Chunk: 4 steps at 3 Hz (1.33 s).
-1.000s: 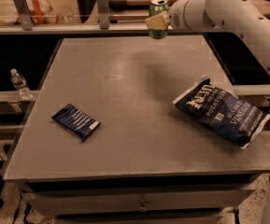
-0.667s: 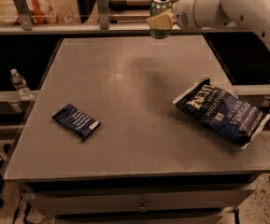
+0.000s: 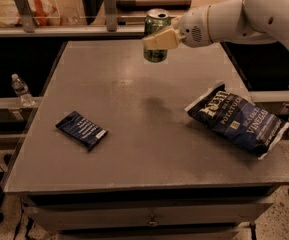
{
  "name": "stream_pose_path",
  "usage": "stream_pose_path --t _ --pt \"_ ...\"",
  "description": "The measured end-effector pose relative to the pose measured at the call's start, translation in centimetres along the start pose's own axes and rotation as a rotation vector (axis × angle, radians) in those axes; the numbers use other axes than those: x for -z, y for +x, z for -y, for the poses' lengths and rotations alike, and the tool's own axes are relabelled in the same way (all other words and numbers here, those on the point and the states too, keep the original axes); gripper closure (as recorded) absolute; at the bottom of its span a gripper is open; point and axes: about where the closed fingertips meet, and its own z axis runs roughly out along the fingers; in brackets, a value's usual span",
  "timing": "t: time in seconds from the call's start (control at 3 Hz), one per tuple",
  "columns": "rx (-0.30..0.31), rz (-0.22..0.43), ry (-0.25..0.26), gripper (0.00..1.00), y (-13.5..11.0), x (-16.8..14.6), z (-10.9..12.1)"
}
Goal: Move green can near rxbar blueberry
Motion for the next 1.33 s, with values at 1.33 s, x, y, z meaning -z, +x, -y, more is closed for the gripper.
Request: stream_pose_path --t 1.33 --pt "0.163 -0.011 -0.364 1.0 1.4 -2.3 -12.9"
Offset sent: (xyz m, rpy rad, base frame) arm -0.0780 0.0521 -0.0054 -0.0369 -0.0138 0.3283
